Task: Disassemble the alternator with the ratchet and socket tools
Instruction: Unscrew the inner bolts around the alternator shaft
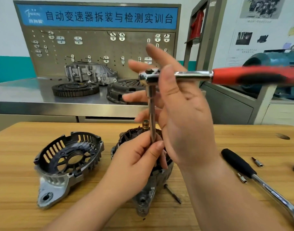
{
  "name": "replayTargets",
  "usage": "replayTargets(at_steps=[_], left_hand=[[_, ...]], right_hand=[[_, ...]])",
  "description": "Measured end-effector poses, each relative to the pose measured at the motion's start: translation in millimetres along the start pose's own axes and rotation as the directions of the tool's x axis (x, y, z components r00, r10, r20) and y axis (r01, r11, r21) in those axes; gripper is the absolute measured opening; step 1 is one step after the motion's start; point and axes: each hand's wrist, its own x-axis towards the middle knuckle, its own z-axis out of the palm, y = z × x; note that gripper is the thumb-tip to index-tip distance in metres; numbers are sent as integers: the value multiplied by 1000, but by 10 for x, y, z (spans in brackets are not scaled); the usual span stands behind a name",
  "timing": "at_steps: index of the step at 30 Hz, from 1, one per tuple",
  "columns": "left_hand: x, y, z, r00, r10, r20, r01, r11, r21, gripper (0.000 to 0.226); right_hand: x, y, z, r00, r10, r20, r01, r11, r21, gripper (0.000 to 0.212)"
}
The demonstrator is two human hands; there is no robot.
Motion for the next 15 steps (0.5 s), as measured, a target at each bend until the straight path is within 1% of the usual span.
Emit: replayTargets(at_steps=[1, 2, 3, 4, 6, 7, 8, 10, 12, 14, 15], left_hand=[[1, 0, 4, 1000, -9, 8, 9, 1000, -7, 31], [3, -7, 5, 1000, -14, 15, 14, 1000, -10, 31], [8, -18, 4, 1000, -16, 21, 16, 1000, -10, 30], [9, -29, 0, 1000, -14, 25, 14, 1000, -6, 28], [8, -34, -9, 999, -1, 35, 2, 1000, -7, 28], [4, -30, -13, 999, 4, 41, -3, 1000, -21, 31], [-1, -24, -17, 999, 2, 44, 0, 999, -41, 33], [-7, -4, -33, 999, -17, 45, 21, 996, -88, 30], [1, 5, -47, 998, -28, 57, 33, 996, -88, 28], [10, 6, -43, 998, -20, 64, 23, 998, -52, 35], [13, 14, -39, 998, -15, 55, 17, 999, -33, 36]], right_hand=[[7, 14, -48, 996, 58, 64, -47, 987, -152, 34], [-33, 51, -120, 988, 125, 87, -102, 968, -228, 43], [-45, 59, -100, 990, 135, 49, -118, 959, -259, 56], [-62, 54, -36, 998, 51, 33, -44, 982, -183, 62], [-87, 39, 12, 995, -99, 4, 99, 994, 47, 49], [-120, 64, 16, 991, -130, 18, 126, 981, 149, 45], [-80, 59, -2, 995, -98, 34, 89, 973, 215, 46], [-69, 64, -13, 994, 31, 100, -61, 948, 312, 53], [-62, 61, -39, 980, 107, 167, -163, 915, 369, 57], [-67, 75, -33, 980, 119, 162, -172, 912, 373, 56], [-62, 76, -31, 986, 104, 128, -143, 923, 356, 53]])
